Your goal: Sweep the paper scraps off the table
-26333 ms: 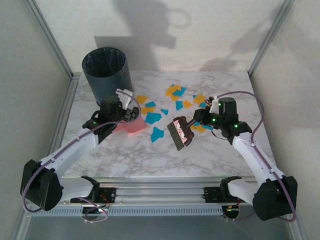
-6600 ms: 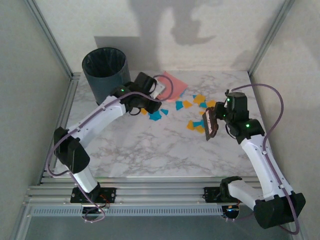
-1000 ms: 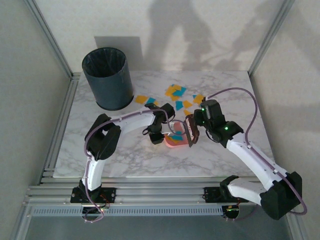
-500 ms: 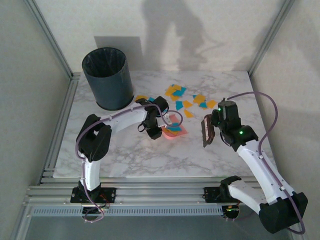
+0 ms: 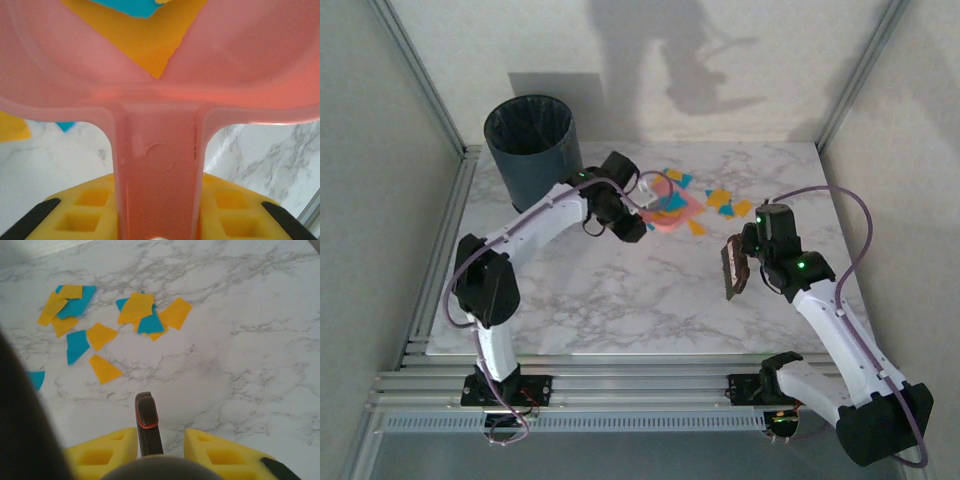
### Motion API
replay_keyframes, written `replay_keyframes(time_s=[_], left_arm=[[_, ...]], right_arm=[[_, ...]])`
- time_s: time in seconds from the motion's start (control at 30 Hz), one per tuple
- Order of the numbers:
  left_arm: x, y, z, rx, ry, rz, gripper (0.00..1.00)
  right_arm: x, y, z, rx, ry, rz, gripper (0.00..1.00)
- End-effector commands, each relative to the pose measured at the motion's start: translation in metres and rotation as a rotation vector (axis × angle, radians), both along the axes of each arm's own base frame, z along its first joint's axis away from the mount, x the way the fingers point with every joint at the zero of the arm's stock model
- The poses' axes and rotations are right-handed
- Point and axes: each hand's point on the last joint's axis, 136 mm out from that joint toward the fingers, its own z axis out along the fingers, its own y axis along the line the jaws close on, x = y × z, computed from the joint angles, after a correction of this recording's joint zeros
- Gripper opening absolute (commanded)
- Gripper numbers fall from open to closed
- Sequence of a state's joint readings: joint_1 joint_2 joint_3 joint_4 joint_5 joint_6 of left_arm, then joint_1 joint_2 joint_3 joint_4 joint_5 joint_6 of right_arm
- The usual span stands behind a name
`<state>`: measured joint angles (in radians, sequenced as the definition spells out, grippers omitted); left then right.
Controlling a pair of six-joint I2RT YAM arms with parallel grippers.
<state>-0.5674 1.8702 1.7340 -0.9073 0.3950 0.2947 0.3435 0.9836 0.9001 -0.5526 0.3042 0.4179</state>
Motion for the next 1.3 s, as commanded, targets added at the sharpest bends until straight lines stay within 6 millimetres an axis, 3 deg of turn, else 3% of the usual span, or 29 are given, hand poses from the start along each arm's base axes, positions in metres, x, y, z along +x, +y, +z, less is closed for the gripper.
replay_keyframes(time_s=[0.0, 0.33, 0.63, 0.97, 1.27], left_arm=[[0.014, 0.000, 0.051, -0.139, -0.056, 0.051, 0.00], [0.056, 0.028, 0.106, -0.284, -0.106, 0.185, 0.00], [0.074, 0.064, 0.151, -0.446, -0.134, 0.247, 0.00], [0.090, 0.110, 0.177, -0.603, -0.139, 0.341, 0.00], [0.089, 0.131, 0.196, -0.774, -0.129, 0.370, 0.00]], right_arm=[[0.006, 0.010, 0.007, 0.030, -0.039, 0.055, 0.00], [0.007, 0.020, 0.006, 0.054, -0.035, 0.107, 0.00], [0.006, 0.021, 0.006, 0.048, -0.028, 0.116, 0.00], [0.006, 0.023, 0.003, 0.054, -0.013, 0.123, 0.00], [0.006, 0.023, 0.003, 0.058, -0.011, 0.124, 0.00]])
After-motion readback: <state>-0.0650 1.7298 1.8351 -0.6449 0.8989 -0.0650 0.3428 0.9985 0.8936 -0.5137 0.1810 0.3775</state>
